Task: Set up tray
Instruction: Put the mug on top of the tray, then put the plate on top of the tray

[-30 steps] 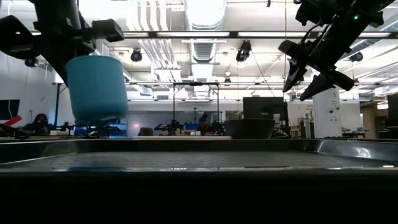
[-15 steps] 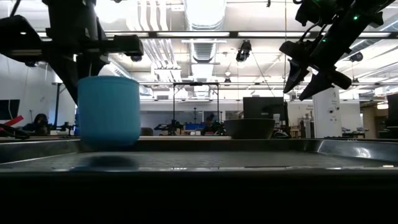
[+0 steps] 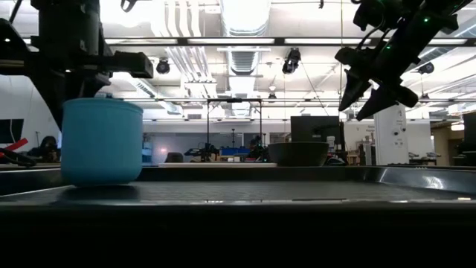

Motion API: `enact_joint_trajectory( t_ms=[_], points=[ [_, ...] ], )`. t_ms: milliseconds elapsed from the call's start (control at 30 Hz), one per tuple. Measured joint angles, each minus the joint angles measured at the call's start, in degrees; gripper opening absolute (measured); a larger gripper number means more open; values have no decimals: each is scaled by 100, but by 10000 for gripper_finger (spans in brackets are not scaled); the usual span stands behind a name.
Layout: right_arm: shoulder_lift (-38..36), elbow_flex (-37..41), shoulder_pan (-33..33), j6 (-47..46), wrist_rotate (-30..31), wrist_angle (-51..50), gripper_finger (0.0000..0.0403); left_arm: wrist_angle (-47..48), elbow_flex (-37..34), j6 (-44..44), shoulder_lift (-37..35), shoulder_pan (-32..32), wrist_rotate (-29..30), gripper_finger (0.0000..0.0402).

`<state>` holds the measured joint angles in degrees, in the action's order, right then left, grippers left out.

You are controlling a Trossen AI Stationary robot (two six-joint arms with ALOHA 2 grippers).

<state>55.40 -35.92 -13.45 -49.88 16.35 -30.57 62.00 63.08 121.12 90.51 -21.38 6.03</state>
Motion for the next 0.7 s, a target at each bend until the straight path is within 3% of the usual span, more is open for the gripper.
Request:
enact_joint_trajectory(
  t_ms=[267, 533, 700],
  points=[
    [0, 0, 4, 51, -737, 522, 228, 28, 65, -45, -30, 1, 156, 22],
    [0, 0, 2, 101, -742, 843, 228, 69, 122, -185, -56, -25, -110, 77],
    [185, 1, -1, 922, -741, 882, 228, 444, 598, -434, -170, -88, -40, 84]
  ],
)
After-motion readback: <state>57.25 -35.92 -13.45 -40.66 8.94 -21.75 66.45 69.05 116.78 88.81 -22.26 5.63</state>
